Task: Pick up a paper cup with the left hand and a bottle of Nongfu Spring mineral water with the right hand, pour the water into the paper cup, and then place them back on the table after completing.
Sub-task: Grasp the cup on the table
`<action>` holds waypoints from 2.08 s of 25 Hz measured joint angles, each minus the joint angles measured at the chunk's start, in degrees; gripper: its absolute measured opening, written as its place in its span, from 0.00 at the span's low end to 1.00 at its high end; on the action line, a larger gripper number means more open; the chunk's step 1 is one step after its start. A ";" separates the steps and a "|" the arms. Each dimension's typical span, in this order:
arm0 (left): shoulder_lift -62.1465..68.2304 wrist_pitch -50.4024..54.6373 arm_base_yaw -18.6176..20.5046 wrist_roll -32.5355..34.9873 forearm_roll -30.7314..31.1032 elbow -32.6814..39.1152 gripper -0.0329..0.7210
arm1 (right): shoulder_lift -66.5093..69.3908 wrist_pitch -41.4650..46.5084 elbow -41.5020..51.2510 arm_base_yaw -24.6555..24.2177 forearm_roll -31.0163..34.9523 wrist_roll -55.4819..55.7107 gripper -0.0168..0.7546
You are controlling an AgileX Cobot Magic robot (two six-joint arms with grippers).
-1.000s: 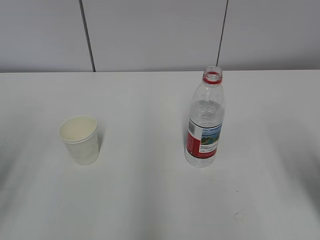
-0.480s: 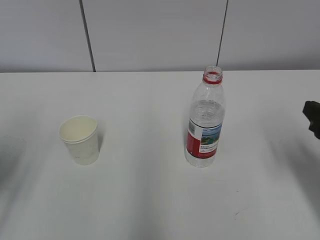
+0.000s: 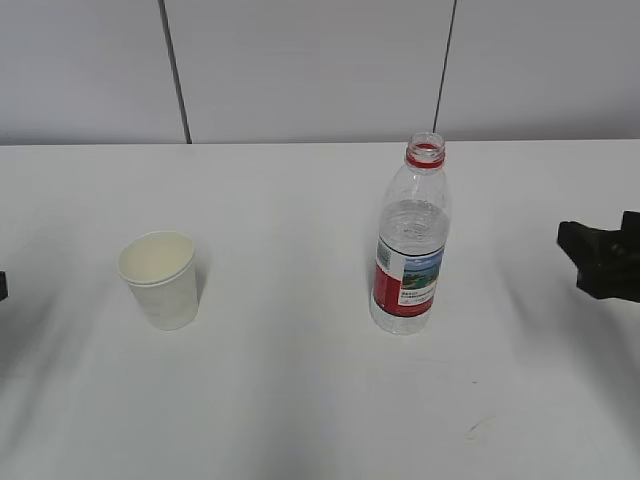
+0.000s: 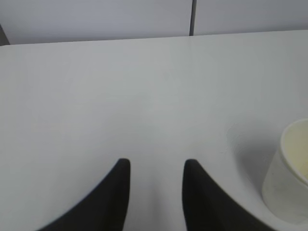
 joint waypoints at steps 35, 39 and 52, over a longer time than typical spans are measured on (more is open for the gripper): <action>37.12 -35.35 0.00 -4.31 28.58 4.07 0.36 | 15.97 -24.40 0.75 0.00 -18.67 4.32 0.71; 37.37 -35.35 0.00 -4.24 28.86 4.07 0.36 | 16.01 -26.26 0.75 0.00 -20.31 4.35 0.71; 37.37 -35.35 0.00 -4.20 29.51 3.53 0.47 | 16.10 -27.08 0.75 0.00 -20.83 4.44 0.71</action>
